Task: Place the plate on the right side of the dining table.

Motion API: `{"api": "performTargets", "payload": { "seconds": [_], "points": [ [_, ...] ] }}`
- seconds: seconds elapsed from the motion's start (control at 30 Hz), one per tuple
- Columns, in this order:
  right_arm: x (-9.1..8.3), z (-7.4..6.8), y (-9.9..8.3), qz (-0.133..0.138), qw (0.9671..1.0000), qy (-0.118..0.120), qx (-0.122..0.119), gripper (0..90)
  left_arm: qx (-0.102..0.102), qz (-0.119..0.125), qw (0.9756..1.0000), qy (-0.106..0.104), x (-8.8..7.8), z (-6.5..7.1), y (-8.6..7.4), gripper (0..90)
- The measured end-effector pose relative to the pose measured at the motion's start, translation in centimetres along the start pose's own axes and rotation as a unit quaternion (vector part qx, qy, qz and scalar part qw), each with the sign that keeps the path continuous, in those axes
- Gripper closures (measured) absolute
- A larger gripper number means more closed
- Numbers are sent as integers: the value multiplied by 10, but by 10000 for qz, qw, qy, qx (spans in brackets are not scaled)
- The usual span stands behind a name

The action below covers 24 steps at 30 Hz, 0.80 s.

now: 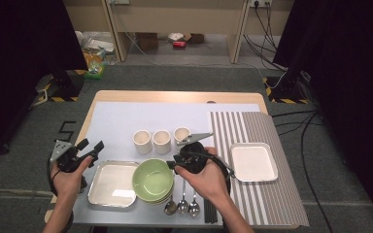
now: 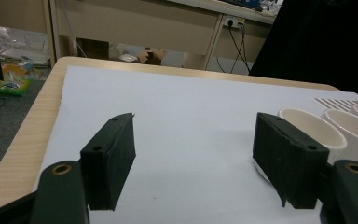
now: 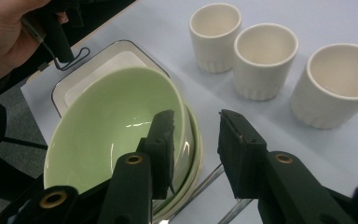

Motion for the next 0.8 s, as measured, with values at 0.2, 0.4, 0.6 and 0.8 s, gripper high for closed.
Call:
{"api": "performTargets", "payload": {
  "seconds": [0.2,0.4,0.6,0.8],
  "points": [
    [5,-4,-1,-159,9999,26,-25,676,3,-5,10000,-4,0,0,0,287],
    [12,-4,-4,-370,9993,-27,0,694,3,-6,10000,-5,1,0,0,288],
    [15,-5,-3,-540,9985,-50,37,710,3,-5,10000,-9,1,1,0,288],
    [20,-7,-3,-669,9977,-88,41,728,4,-10,10000,-20,1,1,-1,288]
  ]
}}
Point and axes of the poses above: each handheld gripper's, and its own axes: x roughly forward along the jaws, y roughly out of its top, z roughly to its right, the point moved 2 cm from there along x, roughly forward along the jaws, and after that the axes turned 4 degrees about x, right-handed, at the moved point
